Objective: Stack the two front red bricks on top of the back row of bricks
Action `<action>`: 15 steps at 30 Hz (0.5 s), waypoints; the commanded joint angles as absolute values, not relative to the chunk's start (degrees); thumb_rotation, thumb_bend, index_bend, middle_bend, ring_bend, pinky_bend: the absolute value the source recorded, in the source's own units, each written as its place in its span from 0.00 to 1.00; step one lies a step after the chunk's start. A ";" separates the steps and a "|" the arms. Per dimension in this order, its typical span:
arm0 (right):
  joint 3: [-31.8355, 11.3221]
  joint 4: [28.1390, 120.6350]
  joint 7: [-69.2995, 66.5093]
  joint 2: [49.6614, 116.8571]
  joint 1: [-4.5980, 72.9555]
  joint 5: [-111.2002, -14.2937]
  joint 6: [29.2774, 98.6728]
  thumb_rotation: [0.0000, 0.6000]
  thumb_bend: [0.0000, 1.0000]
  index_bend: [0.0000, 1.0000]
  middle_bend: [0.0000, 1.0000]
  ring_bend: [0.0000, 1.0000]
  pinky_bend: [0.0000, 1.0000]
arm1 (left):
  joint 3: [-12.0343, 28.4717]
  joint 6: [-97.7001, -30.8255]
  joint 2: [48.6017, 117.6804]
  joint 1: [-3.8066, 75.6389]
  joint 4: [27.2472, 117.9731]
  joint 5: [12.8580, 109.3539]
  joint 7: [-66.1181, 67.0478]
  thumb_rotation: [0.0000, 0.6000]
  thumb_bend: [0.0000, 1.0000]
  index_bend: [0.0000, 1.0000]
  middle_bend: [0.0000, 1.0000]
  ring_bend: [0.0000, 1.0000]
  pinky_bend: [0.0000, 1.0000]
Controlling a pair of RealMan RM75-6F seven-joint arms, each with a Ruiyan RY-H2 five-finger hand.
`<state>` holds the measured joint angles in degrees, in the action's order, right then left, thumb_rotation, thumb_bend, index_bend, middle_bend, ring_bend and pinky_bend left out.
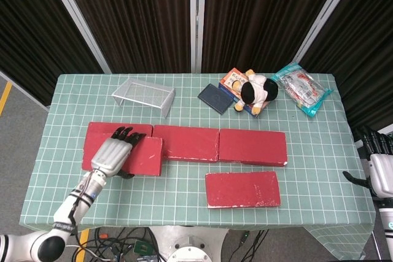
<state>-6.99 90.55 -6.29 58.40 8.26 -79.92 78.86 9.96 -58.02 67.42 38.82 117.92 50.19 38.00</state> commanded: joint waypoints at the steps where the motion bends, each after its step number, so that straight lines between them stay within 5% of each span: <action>1: -7.08 90.78 -6.59 57.99 8.26 -80.22 79.07 1.00 0.06 0.00 0.00 0.00 0.00 | 13.29 -52.60 69.38 44.63 111.81 44.76 36.55 1.00 0.04 0.11 0.22 0.00 0.00; 15: -7.40 90.91 -7.49 57.38 9.20 -80.31 77.90 1.00 0.06 0.00 0.00 0.00 0.00 | 12.18 -46.08 73.58 54.85 102.58 33.19 33.79 1.00 0.04 0.11 0.22 0.00 0.00</action>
